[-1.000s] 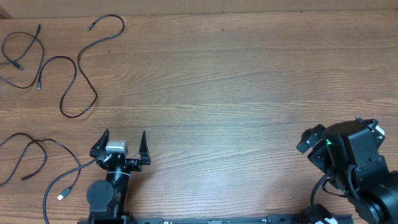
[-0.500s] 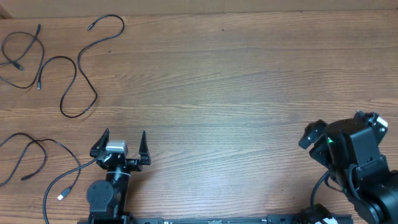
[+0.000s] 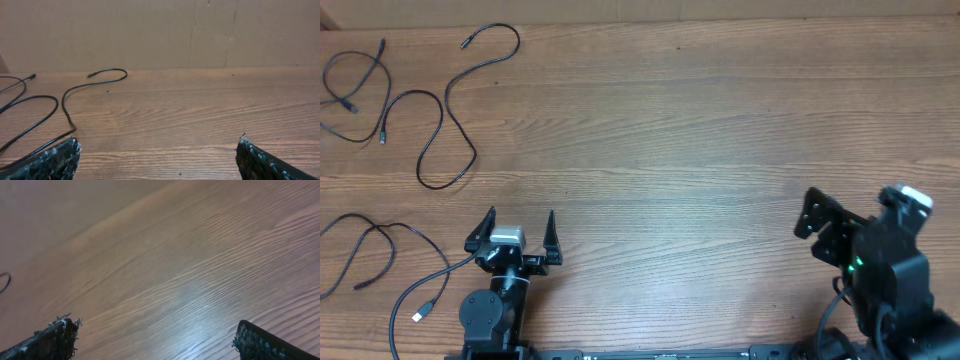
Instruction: Untangle cables
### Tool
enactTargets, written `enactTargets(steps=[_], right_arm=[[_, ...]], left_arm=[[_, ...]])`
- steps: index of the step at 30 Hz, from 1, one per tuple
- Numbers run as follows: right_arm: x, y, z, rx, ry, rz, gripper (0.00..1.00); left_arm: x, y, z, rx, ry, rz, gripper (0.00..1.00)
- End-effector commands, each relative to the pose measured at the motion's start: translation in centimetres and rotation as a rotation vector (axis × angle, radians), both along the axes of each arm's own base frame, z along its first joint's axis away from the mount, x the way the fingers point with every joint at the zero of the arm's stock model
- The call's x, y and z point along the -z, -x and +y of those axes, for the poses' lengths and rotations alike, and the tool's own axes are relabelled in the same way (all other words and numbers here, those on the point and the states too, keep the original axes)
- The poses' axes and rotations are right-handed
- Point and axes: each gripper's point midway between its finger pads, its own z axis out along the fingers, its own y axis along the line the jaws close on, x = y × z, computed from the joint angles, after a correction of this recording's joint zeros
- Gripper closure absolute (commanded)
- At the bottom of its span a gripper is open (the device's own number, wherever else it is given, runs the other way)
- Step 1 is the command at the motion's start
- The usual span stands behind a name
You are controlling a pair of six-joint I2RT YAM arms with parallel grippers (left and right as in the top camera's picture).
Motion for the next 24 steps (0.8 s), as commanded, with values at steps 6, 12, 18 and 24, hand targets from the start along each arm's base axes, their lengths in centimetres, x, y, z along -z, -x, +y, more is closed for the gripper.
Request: enactTargets(steps=[6, 12, 18, 24], right_arm=[[2.2, 0.1, -1.2, -0.028, 0.049, -0.119, 0.0], [3.1, 0.0, -1.0, -0.031, 0.002, -0.281, 0.0], [3.4, -0.7, -1.2, -0.016, -0.019, -0.424, 0.0], [2.8, -1.7, -0.6, -0.036, -0.051, -0.586, 0.0]], left_arm=[[0.1, 0.0, 0.3, -0.016, -0.001, -0.005, 0.0], [0.1, 0.0, 0.3, -0.016, -0.001, -0.005, 0.0], [0.1, 0.0, 0.3, -0.016, -0.001, -0.005, 0.0], [0.1, 0.0, 0.3, -0.016, -0.001, -0.005, 0.01]])
